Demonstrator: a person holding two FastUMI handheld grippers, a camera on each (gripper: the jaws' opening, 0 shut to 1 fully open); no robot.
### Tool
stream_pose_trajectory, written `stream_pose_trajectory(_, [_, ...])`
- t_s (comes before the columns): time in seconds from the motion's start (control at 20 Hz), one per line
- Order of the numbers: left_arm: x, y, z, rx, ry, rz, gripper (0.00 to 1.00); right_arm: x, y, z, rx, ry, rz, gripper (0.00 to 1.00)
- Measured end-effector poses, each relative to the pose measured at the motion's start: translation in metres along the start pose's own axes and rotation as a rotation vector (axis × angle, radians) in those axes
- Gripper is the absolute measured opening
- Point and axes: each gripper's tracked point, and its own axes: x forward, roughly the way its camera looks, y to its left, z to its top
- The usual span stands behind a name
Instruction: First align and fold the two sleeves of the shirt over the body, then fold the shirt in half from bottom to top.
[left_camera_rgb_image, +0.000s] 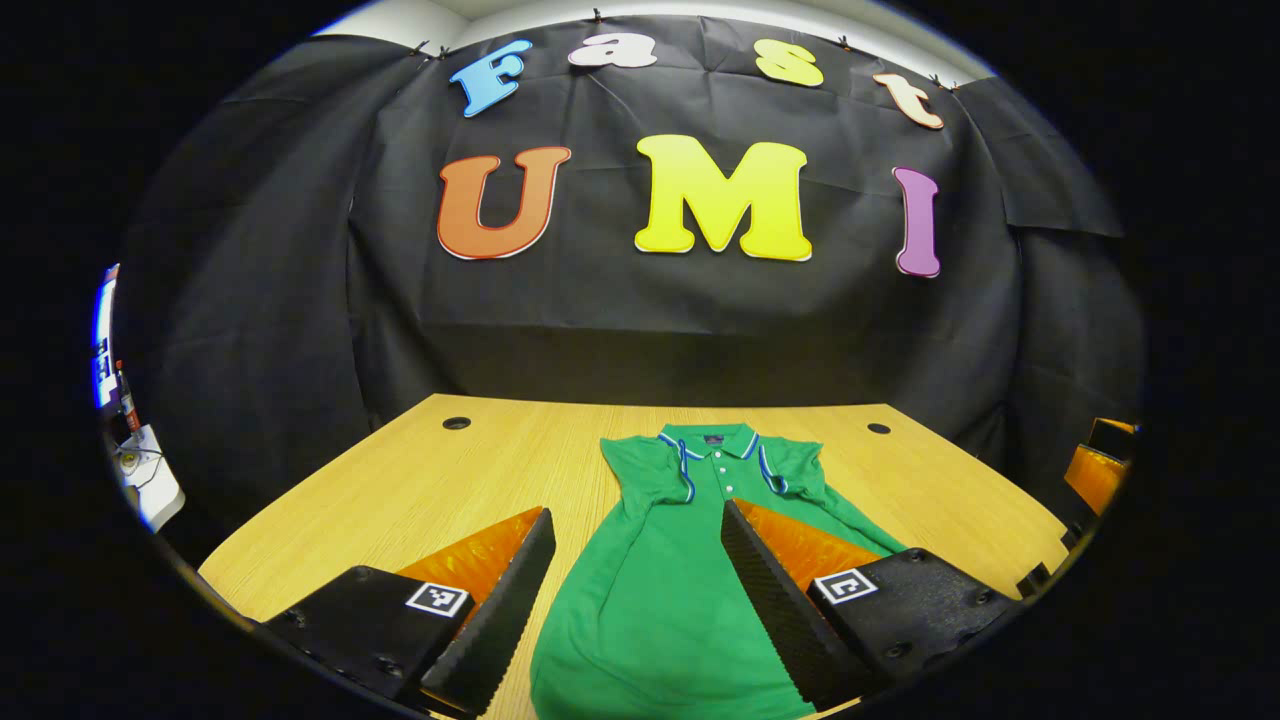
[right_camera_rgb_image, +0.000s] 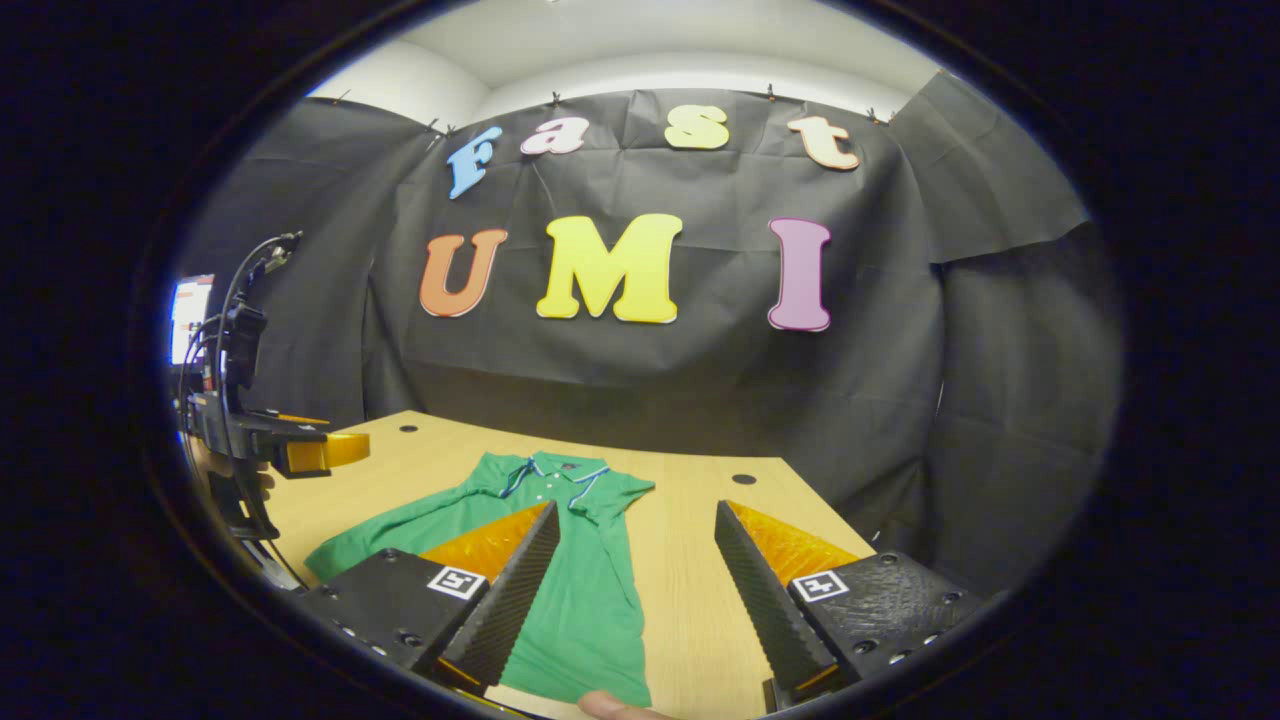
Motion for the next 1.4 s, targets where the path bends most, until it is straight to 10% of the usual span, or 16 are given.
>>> stream_pose_trajectory(0.8, [-0.033,0.023,-0.147,-0.051,0.161,0.039,1.00,0.005,0.013,-0.191,0.084,0.357,-0.043,0.96])
stream_pose_trajectory(1.4, [-0.031,0.026,-0.170,0.021,0.218,0.050,1.00,0.003,0.014,-0.203,0.124,0.409,-0.041,0.95])
